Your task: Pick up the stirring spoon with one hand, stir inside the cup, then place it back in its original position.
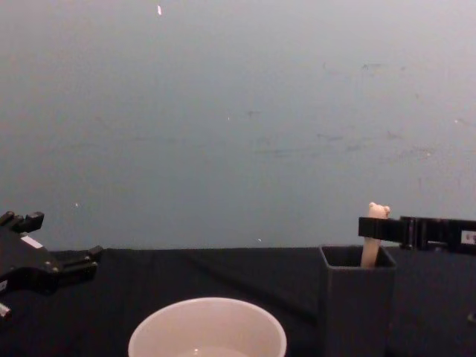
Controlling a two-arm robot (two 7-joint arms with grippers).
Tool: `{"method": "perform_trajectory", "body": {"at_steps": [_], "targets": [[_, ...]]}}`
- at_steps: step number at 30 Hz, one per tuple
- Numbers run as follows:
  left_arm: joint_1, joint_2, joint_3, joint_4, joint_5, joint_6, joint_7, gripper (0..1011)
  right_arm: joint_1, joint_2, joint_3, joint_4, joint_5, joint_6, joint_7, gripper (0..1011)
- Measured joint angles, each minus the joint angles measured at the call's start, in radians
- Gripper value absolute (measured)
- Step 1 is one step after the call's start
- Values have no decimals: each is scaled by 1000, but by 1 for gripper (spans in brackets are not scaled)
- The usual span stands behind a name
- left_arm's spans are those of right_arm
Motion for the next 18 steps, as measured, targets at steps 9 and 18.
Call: {"method": "perform_trajectory", "body": {"at_steps": [9, 18], "targets": [[0, 0, 0, 0, 0, 0, 0, 1001, 0, 0, 0, 0, -2, 1, -1, 211], [0, 0, 0, 0, 0, 0, 0, 1001, -1, 1, 0, 0, -1, 0, 0, 211]]}}
